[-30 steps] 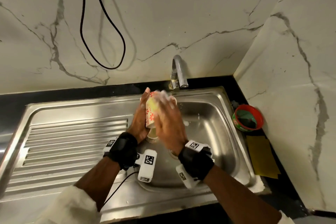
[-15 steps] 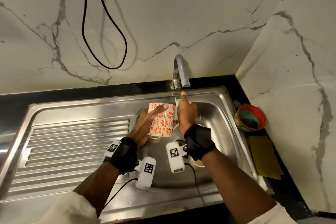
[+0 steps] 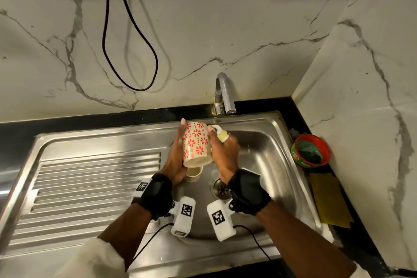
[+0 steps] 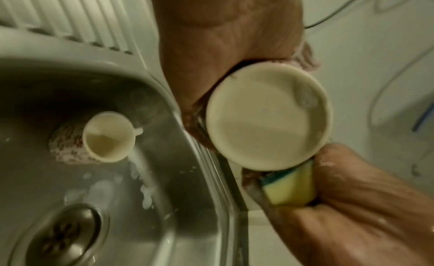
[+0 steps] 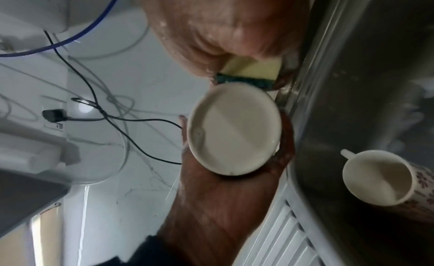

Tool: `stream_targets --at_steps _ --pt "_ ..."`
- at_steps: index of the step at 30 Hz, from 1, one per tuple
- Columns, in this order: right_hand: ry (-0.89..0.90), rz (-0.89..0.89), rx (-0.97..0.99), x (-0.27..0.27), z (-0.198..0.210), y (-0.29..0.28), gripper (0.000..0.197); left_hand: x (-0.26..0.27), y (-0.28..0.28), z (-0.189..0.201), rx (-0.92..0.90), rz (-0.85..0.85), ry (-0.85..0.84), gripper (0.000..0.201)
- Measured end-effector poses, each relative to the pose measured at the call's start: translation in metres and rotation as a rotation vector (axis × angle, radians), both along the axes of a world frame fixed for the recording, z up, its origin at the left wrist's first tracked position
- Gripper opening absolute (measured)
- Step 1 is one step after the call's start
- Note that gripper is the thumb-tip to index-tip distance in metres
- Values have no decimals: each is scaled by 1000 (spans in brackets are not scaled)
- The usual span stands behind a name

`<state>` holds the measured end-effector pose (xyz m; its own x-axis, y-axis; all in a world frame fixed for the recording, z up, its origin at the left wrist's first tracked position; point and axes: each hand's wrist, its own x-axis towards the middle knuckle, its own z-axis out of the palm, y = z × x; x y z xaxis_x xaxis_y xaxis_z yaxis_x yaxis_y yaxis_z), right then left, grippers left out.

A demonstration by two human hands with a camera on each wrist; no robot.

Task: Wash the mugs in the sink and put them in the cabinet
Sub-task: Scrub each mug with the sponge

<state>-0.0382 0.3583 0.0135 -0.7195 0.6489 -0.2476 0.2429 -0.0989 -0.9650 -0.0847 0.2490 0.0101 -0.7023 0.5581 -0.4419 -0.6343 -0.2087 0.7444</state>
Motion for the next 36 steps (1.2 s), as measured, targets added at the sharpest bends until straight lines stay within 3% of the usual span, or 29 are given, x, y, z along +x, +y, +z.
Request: stream_targets --at_steps 4,7,11,15,18,20,23,26,30,31,34,36 --pt "-91 90 642 -2 -16 1 42 -14 -11 -7 -477 -18 254 82" --pt "-94 242 1092 5 -29 -2 48 -13 -9 5 -419 -101 233 66" --pt "-37 369 1456 13 -32 -3 55 -5 0 21 -336 -126 242 56" --pt "17 450 1479 13 -32 6 60 -2 3 17 -327 -13 254 33" --pt "62 533 1432 17 -24 8 72 -2 11 13 -421 49 294 31" --pt "147 549 1353 21 -21 14 64 -3 13 11 -475 42 328 28" --pt "161 397 1118 26 -17 38 48 -5 10 14 -519 33 463 27" --pt "36 298 910 21 -10 40 62 -3 7 21 -578 13 564 30" --pt "121 435 1203 14 -7 3 58 2 7 12 -539 58 498 38" --pt "122 428 1211 10 -12 4 55 3 6 11 -539 50 490 39" --pt "-53 104 928 -1 -13 8 49 3 -1 11 -501 60 423 35" --pt "-14 245 1000 1 -10 -2 53 2 -4 12 -487 73 405 34"
